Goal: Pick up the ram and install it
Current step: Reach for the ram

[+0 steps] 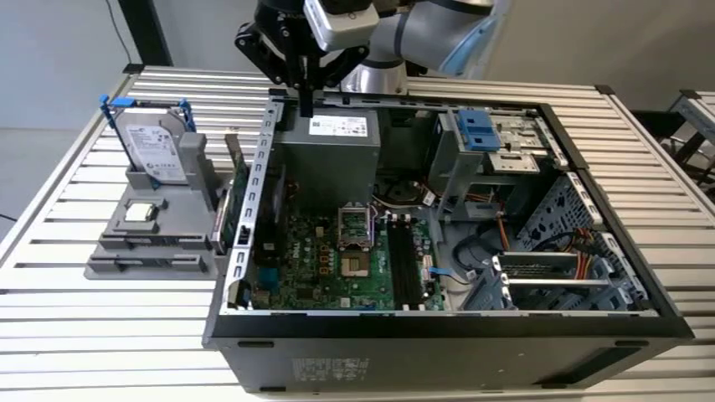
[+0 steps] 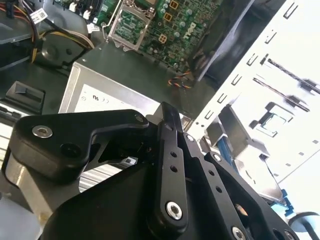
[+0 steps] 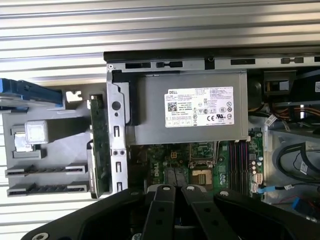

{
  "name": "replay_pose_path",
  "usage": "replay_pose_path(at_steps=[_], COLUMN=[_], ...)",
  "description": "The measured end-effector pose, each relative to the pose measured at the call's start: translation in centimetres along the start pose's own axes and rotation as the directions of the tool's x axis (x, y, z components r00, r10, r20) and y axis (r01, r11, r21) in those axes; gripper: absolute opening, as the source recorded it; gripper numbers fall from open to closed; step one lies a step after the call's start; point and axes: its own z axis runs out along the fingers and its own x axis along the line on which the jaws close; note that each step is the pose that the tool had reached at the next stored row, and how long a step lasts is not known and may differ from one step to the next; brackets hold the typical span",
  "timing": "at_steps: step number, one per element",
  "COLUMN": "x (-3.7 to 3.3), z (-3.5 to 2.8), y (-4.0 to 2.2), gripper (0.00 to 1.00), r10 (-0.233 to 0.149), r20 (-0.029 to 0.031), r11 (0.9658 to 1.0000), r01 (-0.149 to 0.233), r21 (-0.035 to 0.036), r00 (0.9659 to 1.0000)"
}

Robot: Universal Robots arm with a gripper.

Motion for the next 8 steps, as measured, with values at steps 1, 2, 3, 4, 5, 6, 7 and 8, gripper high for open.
replay_pose_path(at_steps=[1, 2, 3, 4, 5, 6, 7, 8], x=[0.15, 0.29, 0.44, 0.56, 0.69, 0.82, 0.94, 1.06], z=[-0.01, -0.01, -0.01, -0.01, -0.02, -0.02, -0.03, -0.03], y=[-0.02, -0.04, -0.05, -0.07, -0.08, -0.1, -0.12, -0.13], gripper=[0.0, 0.0, 0.0, 0.0, 0.0, 0.0, 0.0, 0.0], r10=[0.0, 0.0, 0.0, 0.0, 0.0, 0.0, 0.0, 0.0], r20=[0.0, 0.0, 0.0, 0.0, 0.0, 0.0, 0.0, 0.0], r11=[1.0, 1.0, 1.0, 1.0, 1.0, 1.0, 1.0, 1.0], r01=[0.0, 0.0, 0.0, 0.0, 0.0, 0.0, 0.0, 0.0], r21=[0.0, 0.0, 0.0, 0.0, 0.0, 0.0, 0.0001, 0.0], r00=[1.0, 1.0, 1.0, 1.0, 1.0, 1.0, 1.0, 1.0])
